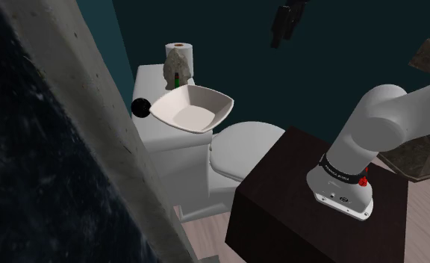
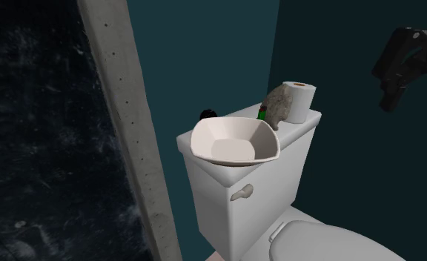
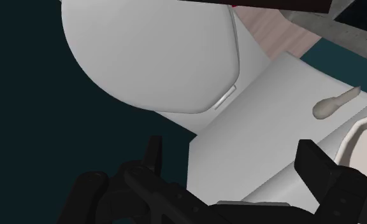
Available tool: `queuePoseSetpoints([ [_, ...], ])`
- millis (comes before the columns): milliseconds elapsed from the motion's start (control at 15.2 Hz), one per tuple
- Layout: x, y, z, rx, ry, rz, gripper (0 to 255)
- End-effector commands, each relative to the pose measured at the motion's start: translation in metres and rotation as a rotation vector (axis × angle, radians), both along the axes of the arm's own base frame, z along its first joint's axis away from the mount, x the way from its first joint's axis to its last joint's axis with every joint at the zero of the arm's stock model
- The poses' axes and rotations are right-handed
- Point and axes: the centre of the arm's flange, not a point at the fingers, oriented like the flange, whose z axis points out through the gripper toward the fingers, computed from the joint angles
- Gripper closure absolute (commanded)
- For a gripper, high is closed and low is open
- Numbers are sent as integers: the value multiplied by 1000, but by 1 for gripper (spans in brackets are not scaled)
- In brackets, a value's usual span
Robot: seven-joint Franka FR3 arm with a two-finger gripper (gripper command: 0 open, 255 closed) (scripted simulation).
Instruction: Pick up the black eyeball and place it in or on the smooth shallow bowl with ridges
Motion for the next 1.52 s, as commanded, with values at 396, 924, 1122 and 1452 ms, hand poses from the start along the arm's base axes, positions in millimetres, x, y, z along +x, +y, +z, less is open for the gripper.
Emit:
queuePoseSetpoints([
  [396, 40, 68, -19, -20, -8, 17, 0],
  [924, 91, 158, -47, -46, -19, 40, 0],
  [1122, 110, 193, -57, -56, -24, 49, 0],
  [1452, 141, 250, -76, -73, -31, 63, 0],
])
